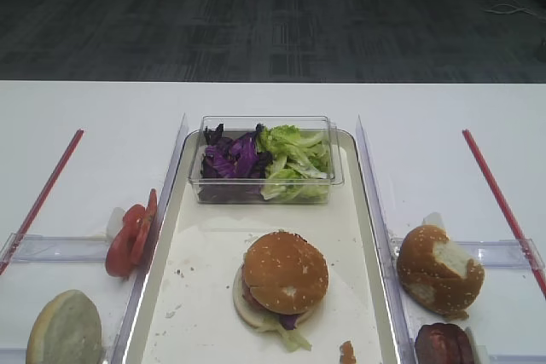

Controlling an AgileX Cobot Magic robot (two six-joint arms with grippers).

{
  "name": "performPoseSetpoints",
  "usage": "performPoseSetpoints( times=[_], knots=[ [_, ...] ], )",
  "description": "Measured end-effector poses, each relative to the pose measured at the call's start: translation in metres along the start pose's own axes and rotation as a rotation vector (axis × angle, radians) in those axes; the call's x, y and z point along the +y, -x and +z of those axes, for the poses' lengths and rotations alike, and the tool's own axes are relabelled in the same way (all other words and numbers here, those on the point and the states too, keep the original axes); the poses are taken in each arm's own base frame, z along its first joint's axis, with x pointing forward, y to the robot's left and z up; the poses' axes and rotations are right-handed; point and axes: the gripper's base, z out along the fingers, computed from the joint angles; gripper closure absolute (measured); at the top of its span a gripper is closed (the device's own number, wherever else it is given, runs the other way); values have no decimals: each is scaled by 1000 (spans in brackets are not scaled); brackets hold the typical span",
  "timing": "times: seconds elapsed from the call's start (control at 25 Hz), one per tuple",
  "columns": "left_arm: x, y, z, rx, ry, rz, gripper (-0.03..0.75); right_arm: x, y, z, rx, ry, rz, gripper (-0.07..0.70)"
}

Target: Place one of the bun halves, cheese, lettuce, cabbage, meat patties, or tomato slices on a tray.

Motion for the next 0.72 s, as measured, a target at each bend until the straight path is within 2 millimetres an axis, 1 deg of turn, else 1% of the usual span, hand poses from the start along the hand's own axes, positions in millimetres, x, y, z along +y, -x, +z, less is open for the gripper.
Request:
performPoseSetpoints(
  times=[0.08, 0.36, 0.44, 0.6, 0.72],
  knots=[
    [0, 0, 0, 0, 0, 0, 293, 0, -3, 0, -7, -6, -2, 272],
    [0, 0, 0, 0, 1, 0, 293, -4, -5, 2, 8, -45, -15, 272],
    [0, 0, 0, 0, 1, 0, 293, -4, -8, 7, 26, -45, -14, 272],
    [0, 0, 0, 0, 1, 0, 293, -5, -20, 24, 99, -36, -7, 272],
    [0, 0, 0, 0, 1, 0, 293, -5, -21, 27, 102, -31, -5, 272]
  ],
)
